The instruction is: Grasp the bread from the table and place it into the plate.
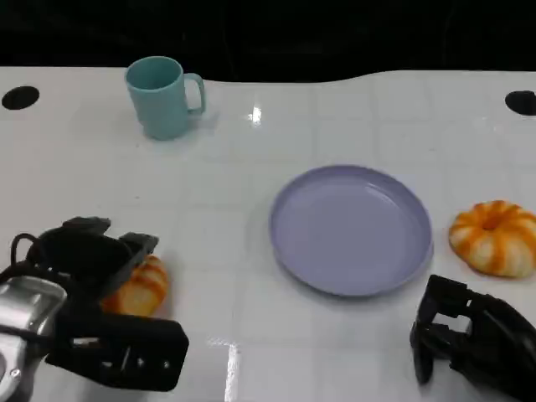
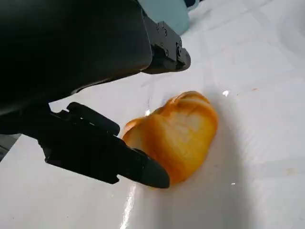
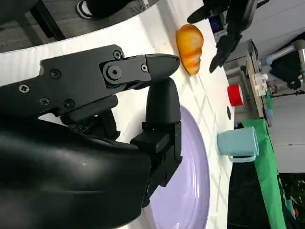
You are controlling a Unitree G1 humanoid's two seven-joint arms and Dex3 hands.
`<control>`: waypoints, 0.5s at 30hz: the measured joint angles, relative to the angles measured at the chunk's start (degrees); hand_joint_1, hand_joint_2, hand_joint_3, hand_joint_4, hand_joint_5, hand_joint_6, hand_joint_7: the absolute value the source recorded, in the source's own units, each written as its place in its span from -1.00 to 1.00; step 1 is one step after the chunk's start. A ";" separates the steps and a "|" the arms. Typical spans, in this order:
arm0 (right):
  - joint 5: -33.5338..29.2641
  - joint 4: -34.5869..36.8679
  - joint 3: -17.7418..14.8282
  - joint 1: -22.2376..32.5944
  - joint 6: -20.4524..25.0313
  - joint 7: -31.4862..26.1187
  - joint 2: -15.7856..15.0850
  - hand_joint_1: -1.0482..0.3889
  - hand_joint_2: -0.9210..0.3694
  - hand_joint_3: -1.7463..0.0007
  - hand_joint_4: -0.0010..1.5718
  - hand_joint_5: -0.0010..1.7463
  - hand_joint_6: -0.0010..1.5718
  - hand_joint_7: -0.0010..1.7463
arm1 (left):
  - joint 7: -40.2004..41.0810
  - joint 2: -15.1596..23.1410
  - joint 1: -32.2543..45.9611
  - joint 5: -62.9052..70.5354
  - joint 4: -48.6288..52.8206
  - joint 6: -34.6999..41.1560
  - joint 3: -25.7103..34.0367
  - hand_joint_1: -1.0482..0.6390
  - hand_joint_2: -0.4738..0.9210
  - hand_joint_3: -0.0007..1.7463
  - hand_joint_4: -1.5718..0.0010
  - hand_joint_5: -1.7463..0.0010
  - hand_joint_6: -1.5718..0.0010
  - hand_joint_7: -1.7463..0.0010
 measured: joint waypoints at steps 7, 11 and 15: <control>-0.01 -0.26 0.04 0.14 0.04 -0.25 0.00 -0.41 -1.00 0.76 -0.09 1.00 -0.21 0.87 | -0.16 0.21 -5.17 -0.60 6.80 1.32 -4.57 -0.51 0.78 -1.00 0.95 0.99 0.83 0.99; 0.19 -0.06 -0.01 0.11 -0.02 0.16 0.04 -0.41 -1.00 0.76 -0.09 1.00 -0.21 0.86 | 1.03 0.18 -8.27 -1.85 12.07 1.52 -6.46 -0.42 0.77 -1.00 0.94 0.99 0.82 0.99; 0.27 0.17 -0.07 0.10 -0.15 0.51 0.06 -0.41 -1.00 0.75 -0.09 1.00 -0.21 0.86 | 2.34 -0.12 -10.16 -3.21 15.93 1.59 -7.85 -0.35 0.76 -1.00 0.94 0.99 0.82 1.00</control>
